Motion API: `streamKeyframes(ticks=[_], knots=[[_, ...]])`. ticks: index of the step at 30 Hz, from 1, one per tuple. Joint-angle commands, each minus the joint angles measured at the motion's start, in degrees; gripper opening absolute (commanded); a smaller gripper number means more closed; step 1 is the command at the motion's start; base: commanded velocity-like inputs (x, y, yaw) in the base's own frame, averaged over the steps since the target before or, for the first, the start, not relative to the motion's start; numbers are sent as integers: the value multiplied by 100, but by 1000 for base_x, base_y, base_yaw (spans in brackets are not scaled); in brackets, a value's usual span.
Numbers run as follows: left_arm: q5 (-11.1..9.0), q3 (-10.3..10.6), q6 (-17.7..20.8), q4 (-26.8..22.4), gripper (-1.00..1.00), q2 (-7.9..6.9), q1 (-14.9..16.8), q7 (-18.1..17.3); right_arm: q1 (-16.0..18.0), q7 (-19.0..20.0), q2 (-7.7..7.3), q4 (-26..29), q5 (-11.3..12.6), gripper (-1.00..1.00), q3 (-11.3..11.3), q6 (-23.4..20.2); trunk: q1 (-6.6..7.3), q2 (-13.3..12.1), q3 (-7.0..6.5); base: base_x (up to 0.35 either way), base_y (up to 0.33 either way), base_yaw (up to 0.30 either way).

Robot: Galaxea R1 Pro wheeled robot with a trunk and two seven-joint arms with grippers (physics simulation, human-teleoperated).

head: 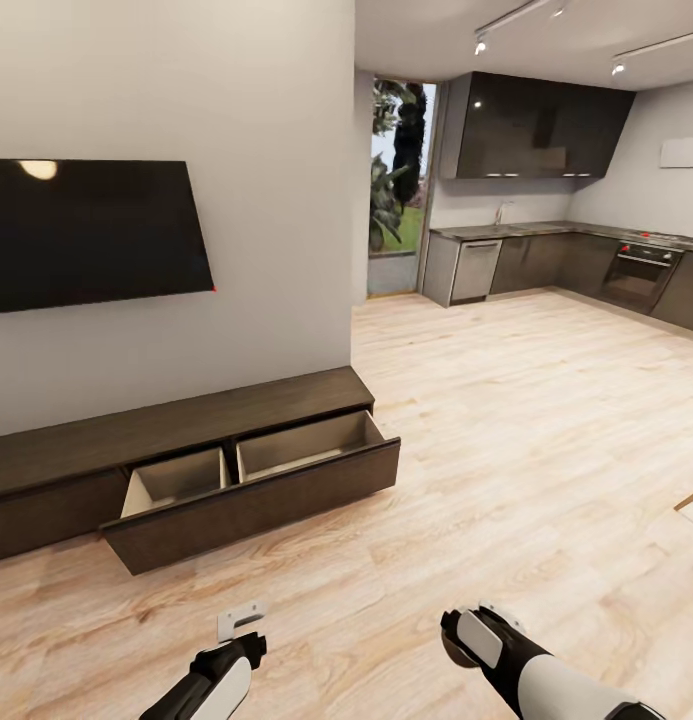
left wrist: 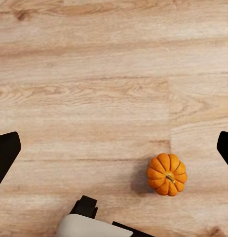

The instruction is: Place each of the two pumpkins and all three candles from the living room inside a cabinet in the living room (use any cabinet), then make sure every cabinet is closed, and position the cauldron so it is next to a table in the living room.

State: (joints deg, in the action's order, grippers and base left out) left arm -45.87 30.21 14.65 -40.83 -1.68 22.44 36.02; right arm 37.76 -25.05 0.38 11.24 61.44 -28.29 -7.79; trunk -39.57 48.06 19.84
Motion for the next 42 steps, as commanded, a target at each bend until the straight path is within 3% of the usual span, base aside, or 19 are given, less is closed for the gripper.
streamKeyframes(ticks=[1,24,42], knots=[[-28,36,20,-12,100,-11,6,46,4,-40,-3,14,11,-100,-40,-35,-1,6,7,0,0,0],[-28,37,20,-13,100,-16,6,46,4,-52,1,13,16,-100,-45,-45,-1,6,7,0,-91,154],[-28,37,20,-13,100,-9,6,46,4,-45,15,17,11,-100,-45,-47,-1,6,7,-47,-27,78]])
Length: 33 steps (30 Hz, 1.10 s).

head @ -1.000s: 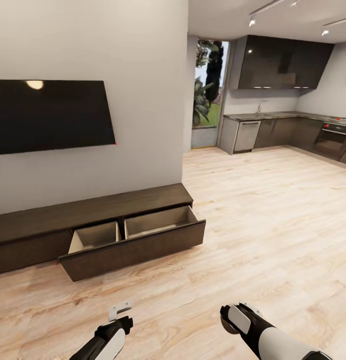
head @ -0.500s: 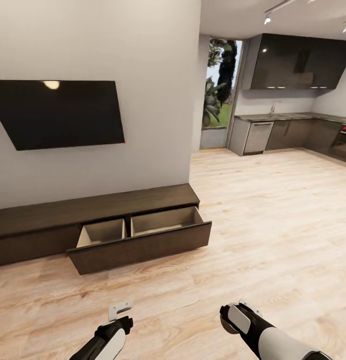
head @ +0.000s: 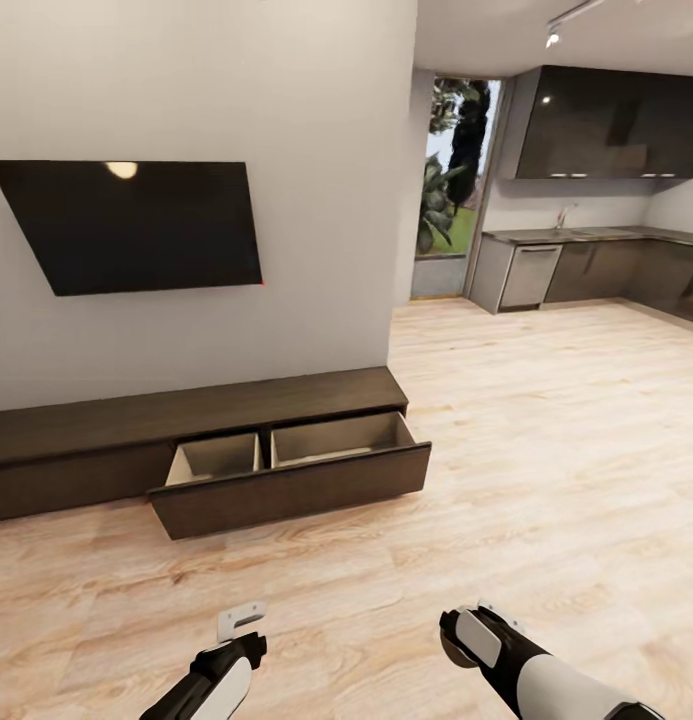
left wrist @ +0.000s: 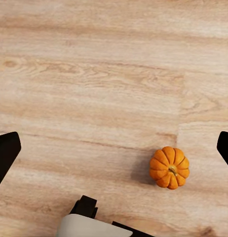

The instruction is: Place each of the two pumpkins and all three candles from the living room inside a cabinet in the living room (use any cabinet), then make sure every cabinet is closed, and position the cauldron so it is next to a table in the living room.

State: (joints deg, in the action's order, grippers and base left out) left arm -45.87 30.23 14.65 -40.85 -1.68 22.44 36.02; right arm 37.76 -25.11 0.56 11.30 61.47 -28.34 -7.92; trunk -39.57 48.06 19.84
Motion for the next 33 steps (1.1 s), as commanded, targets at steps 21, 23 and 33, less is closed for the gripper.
streamKeyframes(ticks=[21,23,33], knots=[[-21,147,20,-12,100,-14,6,47,4,-33,-4,12,5,-100,-40,-36,-1,6,7,84,-39,37],[-20,148,20,-11,100,-15,6,50,4,-31,-4,16,5,-100,-40,-35,-1,6,7,36,-29,170],[-21,149,20,-15,100,-16,6,55,4,-32,-4,21,5,-100,-40,-43,-1,6,7,63,-68,127]])
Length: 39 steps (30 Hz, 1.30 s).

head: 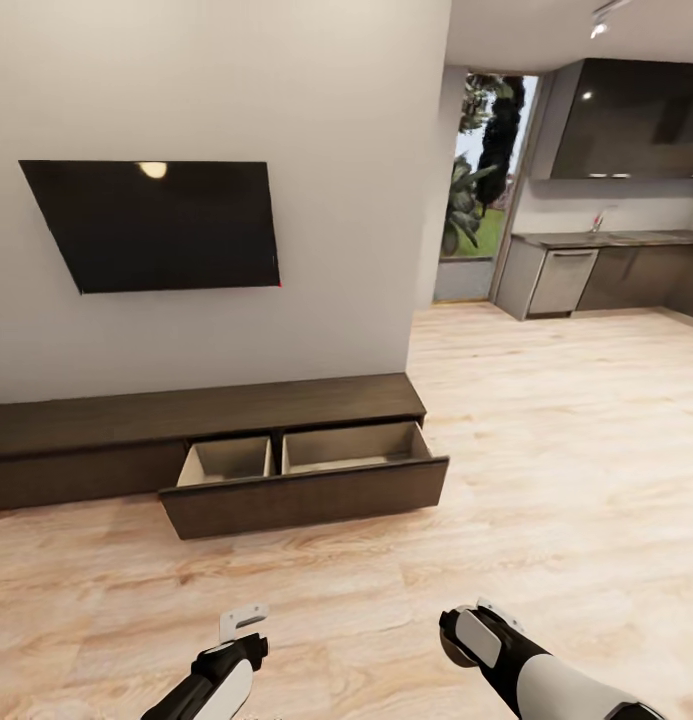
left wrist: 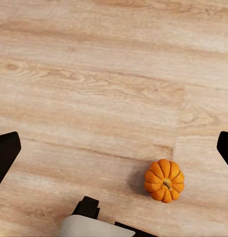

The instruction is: Place each of the two pumpkins and all three candles from the living room inside a cabinet in the living room (use any cabinet), then make sure every cabinet is closed, and position the cauldron so it is next to a table in the living room.

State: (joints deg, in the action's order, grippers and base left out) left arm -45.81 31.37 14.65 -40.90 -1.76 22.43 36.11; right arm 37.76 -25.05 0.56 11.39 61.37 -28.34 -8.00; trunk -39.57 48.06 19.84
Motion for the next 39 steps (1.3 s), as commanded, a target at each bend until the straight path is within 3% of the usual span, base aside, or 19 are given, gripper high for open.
streamKeyframes(ticks=[1,7,28,39], knots=[[-26,36,20,-8,100,-8,7,45,3,-37,-5,13,15,-100,-40,-35,-1,6,7,2,-3,242],[-25,36,20,-8,100,-8,7,45,3,-35,-3,13,15,-100,-40,-35,-1,6,7,28,-1,181],[-25,45,-94,-6,100,-8,7,45,3,-41,-7,13,15,-100,-40,-35,-1,6,7,32,-8,26],[-24,45,-94,-6,100,-8,7,45,3,-35,-12,16,15,-100,-40,-35,-1,6,7,58,-10,222]])
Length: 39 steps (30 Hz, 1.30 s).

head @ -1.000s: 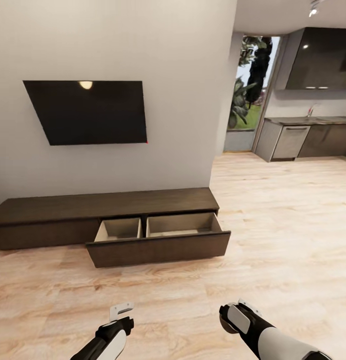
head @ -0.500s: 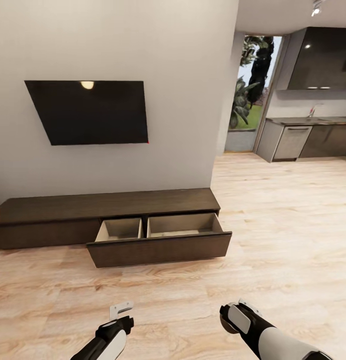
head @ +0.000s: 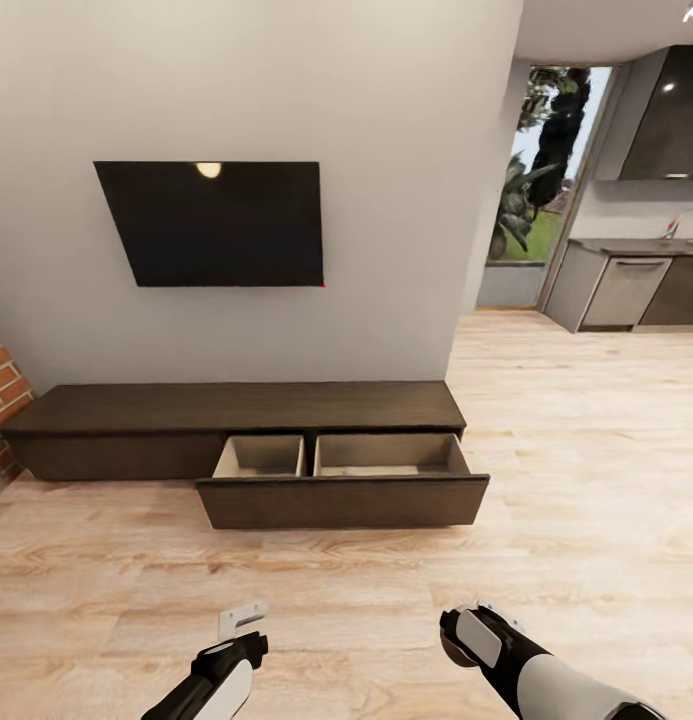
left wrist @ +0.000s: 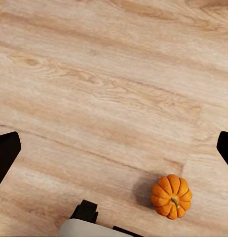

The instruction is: Place each of the two pumpkins and all three candles from the living room inside a cabinet in the living room (use any cabinet), then make sure every cabinet is closed, and position the cauldron so it is next to a table in the living room.

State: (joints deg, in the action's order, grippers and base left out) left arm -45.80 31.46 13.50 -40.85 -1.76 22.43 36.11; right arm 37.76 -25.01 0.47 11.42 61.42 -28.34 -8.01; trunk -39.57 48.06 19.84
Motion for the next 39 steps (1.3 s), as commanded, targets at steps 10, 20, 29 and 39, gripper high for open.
streamKeyframes(ticks=[10,20,29,39], knots=[[-29,36,21,-12,100,-8,7,45,3,-39,-3,18,11,-100,-40,-34,-1,6,7,3,-107,17],[-29,36,21,-13,100,-8,7,45,3,-39,-3,18,11,-100,-40,-34,-1,6,7,41,-63,0],[-34,36,21,-11,100,-8,7,45,3,-39,-7,18,11,-100,-40,-39,-1,6,12,36,-66,81],[-34,36,21,-11,100,-8,7,45,3,-39,-3,18,10,-100,-40,-34,-1,6,13,0,-79,5]])
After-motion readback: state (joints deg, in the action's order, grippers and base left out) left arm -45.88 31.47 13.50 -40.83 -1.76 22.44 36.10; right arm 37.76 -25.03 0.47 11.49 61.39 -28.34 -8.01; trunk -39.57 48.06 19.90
